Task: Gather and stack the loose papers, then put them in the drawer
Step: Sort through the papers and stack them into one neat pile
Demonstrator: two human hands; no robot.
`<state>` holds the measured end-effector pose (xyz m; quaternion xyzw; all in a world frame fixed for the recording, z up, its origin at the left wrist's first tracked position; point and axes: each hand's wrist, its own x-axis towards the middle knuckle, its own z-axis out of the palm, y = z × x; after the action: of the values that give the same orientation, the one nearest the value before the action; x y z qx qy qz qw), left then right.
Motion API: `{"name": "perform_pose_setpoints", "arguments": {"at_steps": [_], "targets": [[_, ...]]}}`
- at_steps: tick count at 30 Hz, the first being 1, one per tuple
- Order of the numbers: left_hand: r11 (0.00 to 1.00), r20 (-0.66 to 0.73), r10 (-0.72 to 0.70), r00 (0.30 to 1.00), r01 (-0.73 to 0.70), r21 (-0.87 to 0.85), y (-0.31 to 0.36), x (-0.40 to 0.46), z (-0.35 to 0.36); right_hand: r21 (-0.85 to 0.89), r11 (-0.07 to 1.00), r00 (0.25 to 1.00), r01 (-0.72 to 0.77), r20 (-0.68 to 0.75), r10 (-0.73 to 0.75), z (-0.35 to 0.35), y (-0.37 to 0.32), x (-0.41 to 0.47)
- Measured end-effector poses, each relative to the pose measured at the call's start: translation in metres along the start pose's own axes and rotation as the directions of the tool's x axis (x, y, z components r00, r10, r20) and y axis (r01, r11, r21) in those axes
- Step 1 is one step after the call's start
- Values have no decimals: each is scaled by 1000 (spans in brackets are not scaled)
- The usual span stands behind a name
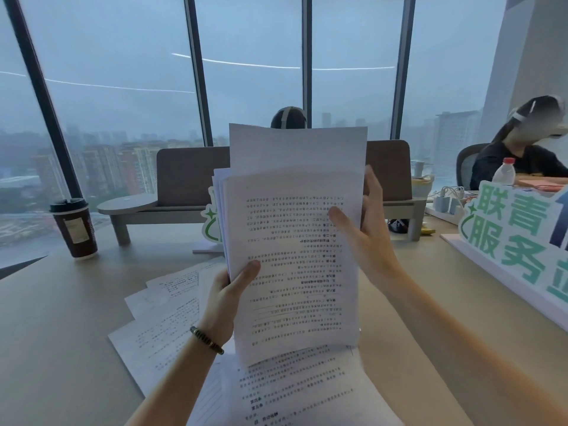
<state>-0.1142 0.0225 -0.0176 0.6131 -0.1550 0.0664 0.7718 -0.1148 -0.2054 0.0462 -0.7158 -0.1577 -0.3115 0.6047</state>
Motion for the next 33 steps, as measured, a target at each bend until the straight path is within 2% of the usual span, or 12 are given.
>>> {"name": "perform_pose_setpoints", "arguments": {"at_steps": [2,5,10,15,20,24,25,27,28,29,31,33], "targets": [[1000,6,5,1000,-5,-14,0,-2,1,-51,994,995,101,-14,-102,-2,-20,17],[999,35,18,999,-17,-31,2,-3,0,-238,942,970,238,22,-240,-6,-51,42],[999,50,11,999,-9,-50,-2,-1,-5,-497,825,962,270,164,-217,-9,-69,59],[999,60,9,998,-7,-42,-3,-2,-5,-585,703,914,405,270,-302,-8,-51,59],[1000,46,0,999,-1,9,-6,-2,-6,-550,729,913,407,223,-341,-10,-46,57],[1000,53,-9,999,8,27,-9,-1,-9,-472,839,961,272,87,-262,-14,-44,54],[1000,51,-16,999,15,24,-10,0,-10,-375,906,979,197,30,-200,-15,-40,51],[1000,52,-26,998,26,15,-11,0,-12,-24,1000,1000,-14,5,14,-16,-27,38],[999,54,-38,998,37,8,-11,1,-13,114,986,992,-122,50,117,-16,-15,29],[999,55,-52,997,52,-1,-12,1,-13,170,962,975,-212,106,196,-15,1,20],[997,46,-81,996,81,-16,-14,1,-12,167,928,934,-333,195,300,-9,26,-5],[996,28,-87,996,87,-3,-15,-1,-9,165,906,910,-390,216,353,-1,45,-25]]}}
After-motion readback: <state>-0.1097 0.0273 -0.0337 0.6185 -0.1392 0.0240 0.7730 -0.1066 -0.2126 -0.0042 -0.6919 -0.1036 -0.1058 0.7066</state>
